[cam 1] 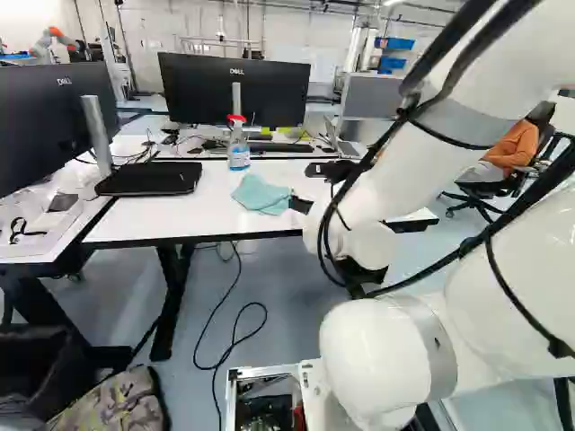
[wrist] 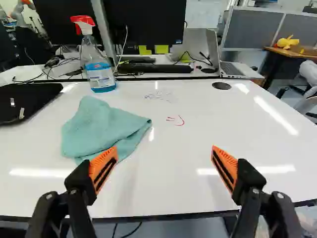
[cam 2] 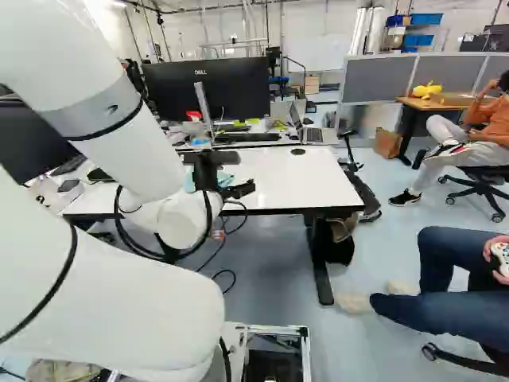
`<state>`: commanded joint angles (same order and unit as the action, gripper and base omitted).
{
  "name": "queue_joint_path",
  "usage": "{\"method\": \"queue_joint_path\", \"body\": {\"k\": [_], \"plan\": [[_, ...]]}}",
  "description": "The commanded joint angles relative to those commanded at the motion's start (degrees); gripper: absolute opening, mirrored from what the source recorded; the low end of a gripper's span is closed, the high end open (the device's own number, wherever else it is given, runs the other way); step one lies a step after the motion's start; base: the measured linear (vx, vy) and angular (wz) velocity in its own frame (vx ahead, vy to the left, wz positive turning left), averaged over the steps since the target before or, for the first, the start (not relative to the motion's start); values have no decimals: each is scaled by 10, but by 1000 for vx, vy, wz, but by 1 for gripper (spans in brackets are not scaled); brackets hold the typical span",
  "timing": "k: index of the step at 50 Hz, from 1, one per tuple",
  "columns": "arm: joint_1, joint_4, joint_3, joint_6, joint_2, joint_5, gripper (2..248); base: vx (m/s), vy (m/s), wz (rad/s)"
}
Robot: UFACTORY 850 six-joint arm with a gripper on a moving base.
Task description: Clean the table with the green towel
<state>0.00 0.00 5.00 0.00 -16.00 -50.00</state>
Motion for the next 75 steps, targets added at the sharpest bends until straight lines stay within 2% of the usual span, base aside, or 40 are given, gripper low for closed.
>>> {"method": "queue_joint_path", "body": {"k": [1, 19, 31, 59, 75], "plan": [[1, 0, 13, 0, 15, 0, 247, 0, 0, 0], [5, 0, 62, 0, 70, 0, 247, -1, 0, 0], [15, 0, 98, 0, 109, 0, 247, 0, 0, 0], [61, 0, 166, 0, 177, 11, 247, 0, 0, 0], [87, 0, 200, 0, 192, 32, 247, 0, 0, 0]]}}
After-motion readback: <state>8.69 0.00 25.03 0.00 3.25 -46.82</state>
